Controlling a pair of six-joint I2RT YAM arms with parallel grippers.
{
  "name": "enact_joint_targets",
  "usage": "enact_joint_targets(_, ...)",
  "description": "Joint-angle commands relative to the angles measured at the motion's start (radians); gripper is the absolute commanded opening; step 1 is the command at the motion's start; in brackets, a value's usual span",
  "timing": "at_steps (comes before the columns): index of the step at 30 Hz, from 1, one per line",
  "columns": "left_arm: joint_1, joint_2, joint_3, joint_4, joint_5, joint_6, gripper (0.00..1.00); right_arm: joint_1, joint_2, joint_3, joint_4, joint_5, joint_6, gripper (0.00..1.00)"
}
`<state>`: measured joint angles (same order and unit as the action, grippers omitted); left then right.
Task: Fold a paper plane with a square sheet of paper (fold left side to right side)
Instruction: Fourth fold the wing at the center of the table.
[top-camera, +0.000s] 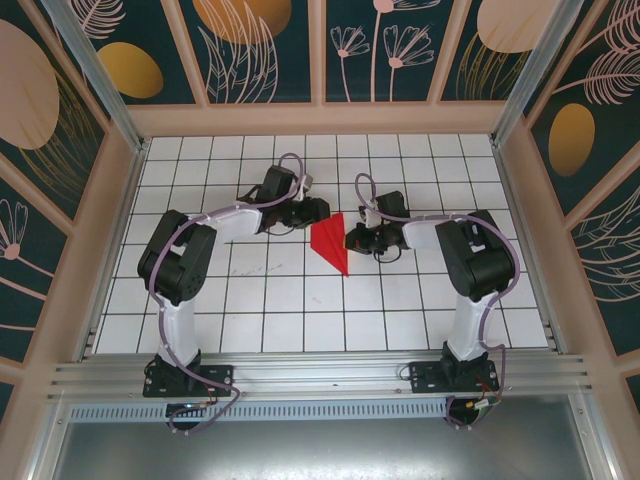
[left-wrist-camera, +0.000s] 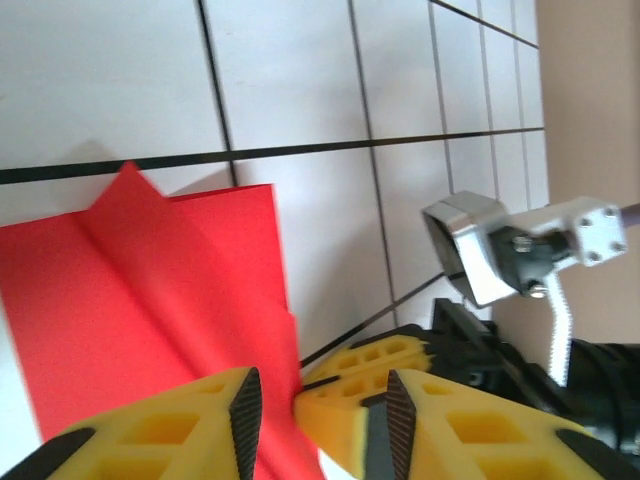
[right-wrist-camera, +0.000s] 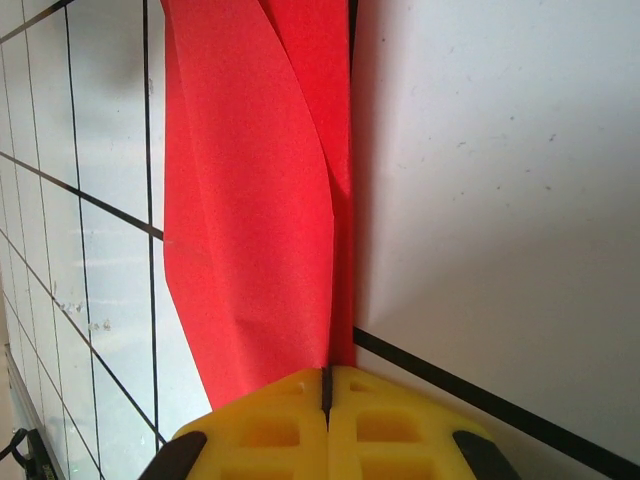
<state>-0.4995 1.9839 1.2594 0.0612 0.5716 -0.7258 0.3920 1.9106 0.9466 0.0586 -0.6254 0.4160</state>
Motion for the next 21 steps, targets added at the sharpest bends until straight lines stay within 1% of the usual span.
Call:
enact_joint_targets(1, -0.016, 0.053, 0.041, 0.002, 0.06, 0.008, 0.4, 0.018, 0.069, -0.002, -0.076, 0.096, -0.034, 0.0)
enact_joint_targets(4, -0.024, 0.097, 0.073, 0.011, 0.072, 0.002, 0.38, 0.018, 0.069, 0.0, -0.084, 0.102, -0.039, 0.0)
enact_joint_targets(12, -0.041, 0.192, 0.157, -0.004, 0.091, 0.005, 0.38, 0.021, 0.069, 0.004, -0.099, 0.108, -0.046, 0.0)
enact_joint_targets(21, -0.04, 0.233, 0.164, -0.07, 0.024, 0.045, 0.38, 0.021, 0.068, 0.012, -0.129, 0.128, -0.062, 0.0)
